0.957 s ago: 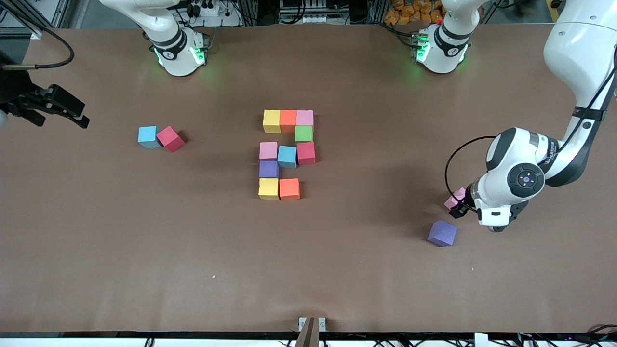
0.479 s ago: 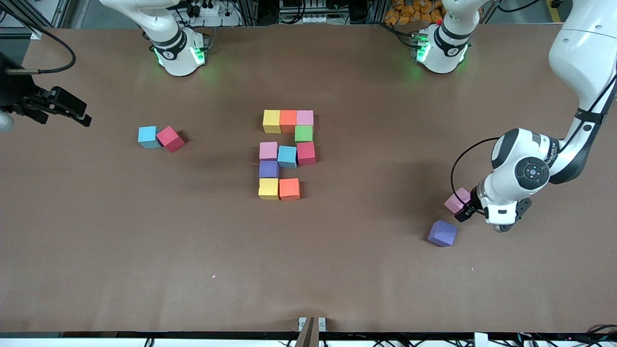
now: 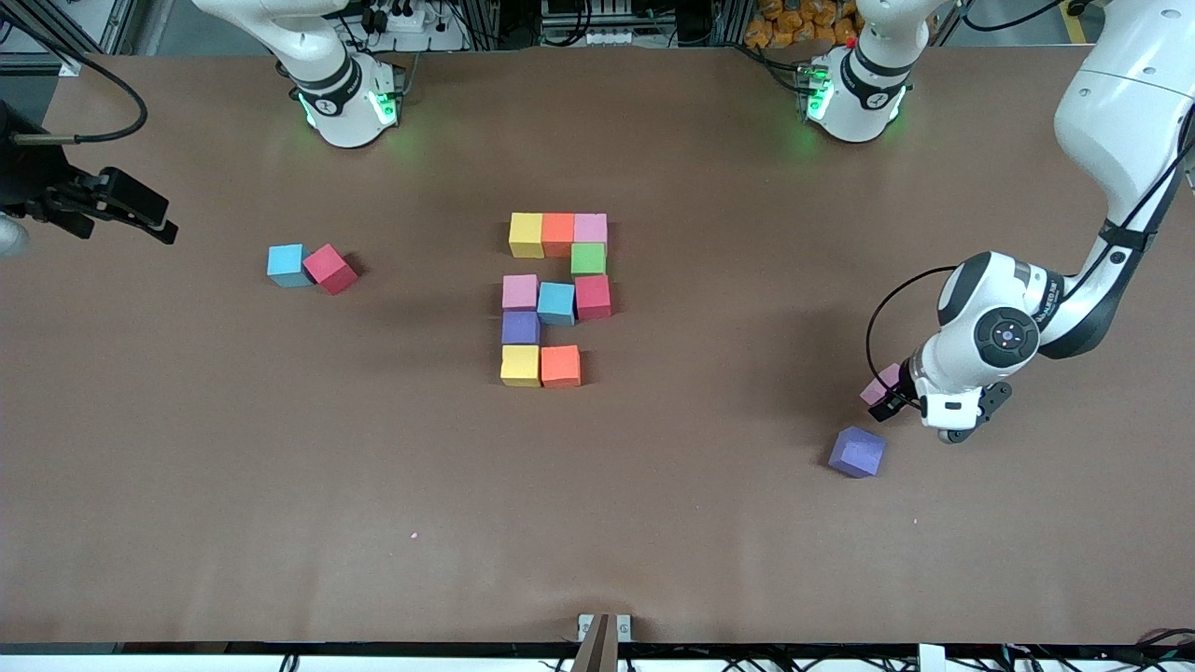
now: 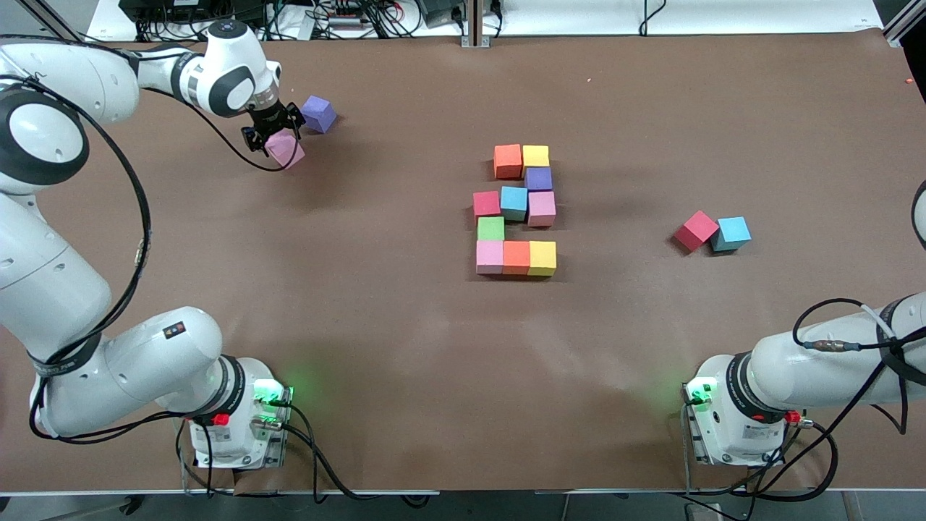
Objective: Form number 2 with 11 blocks
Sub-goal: 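Grasp the light pink cube with the left gripper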
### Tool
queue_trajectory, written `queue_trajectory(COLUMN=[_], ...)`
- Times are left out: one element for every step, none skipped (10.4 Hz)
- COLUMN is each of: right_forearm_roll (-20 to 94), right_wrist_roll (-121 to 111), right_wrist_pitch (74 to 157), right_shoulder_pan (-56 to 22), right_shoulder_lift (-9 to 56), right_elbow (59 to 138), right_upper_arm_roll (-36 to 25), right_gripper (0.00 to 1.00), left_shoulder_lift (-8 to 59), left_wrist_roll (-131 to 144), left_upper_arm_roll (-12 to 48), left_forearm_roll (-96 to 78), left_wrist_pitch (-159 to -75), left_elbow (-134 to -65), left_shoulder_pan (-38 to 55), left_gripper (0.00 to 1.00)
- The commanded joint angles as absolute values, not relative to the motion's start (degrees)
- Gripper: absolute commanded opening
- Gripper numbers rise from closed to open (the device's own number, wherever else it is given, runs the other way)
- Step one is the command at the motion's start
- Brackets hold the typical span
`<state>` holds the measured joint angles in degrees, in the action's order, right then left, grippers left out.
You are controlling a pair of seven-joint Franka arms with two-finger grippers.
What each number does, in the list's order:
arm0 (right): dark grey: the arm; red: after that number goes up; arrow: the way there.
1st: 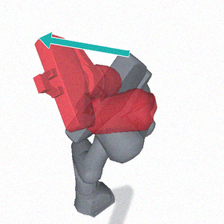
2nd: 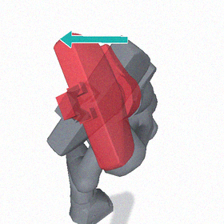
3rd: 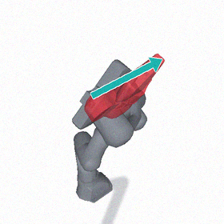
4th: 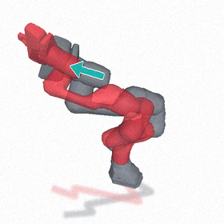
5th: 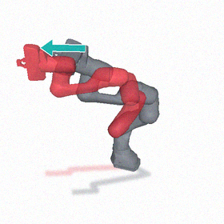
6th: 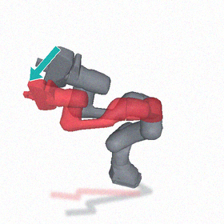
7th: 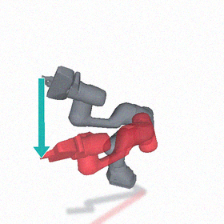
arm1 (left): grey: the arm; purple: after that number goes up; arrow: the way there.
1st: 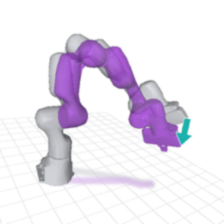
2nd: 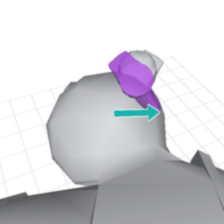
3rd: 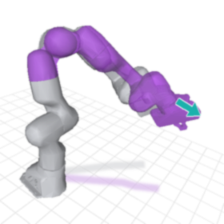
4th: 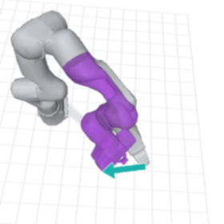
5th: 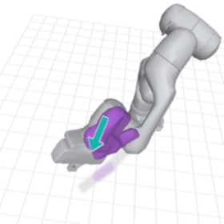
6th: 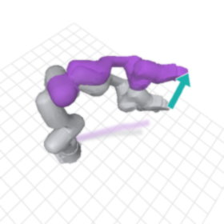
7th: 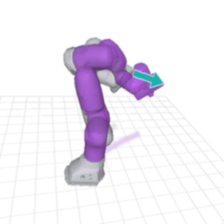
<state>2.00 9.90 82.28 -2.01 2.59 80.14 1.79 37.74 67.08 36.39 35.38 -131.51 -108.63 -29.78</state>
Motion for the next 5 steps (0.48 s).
queue_trajectory(right_forearm_roll=[1.7, 2.2, 2.2, 2.2, 2.3], right_wrist_roll=[10.9, 10.8, 10.5, 10.7, 10.8], right_wrist_pitch=[81.7, 81.8, 81.9, 81.8, 81.8], right_shoulder_pan=[-1.8, -1.8, -1.9, -2.0, -1.9], right_shoulder_lift=[2.8, 2.9, 2.9, 2.9, 2.9], right_elbow=[79.5, 79.5, 79.3, 79.3, 79.3], right_upper_arm_roll=[2.2, 2.3, 2.3, 2.3, 2.3], right_gripper=[1.0, 1.0, 1.0, 1.0, 1.0], left_shoulder_lift=[37.7, 37.9, 37.9, 37.7, 37.3], left_wrist_roll=[67.0, 67.4, 68.1, 69.8, 71.5], left_upper_arm_roll=[36.6, 36.6, 36.6, 36.6, 36.6], left_forearm_roll=[37.2, 37.2, 37.0, 36.8, 36.4], left_wrist_pitch=[-132.5, -132.4, -132.3, -132.1, -131.9], left_elbow=[-109.5, -109.3, -109.0, -108.6, -108.5], left_shoulder_pan=[-30.4, -30.4, -30.4, -30.1, -29.7], left_gripper=[0.91, 0.46, 0.3, 0.29, 0.29])
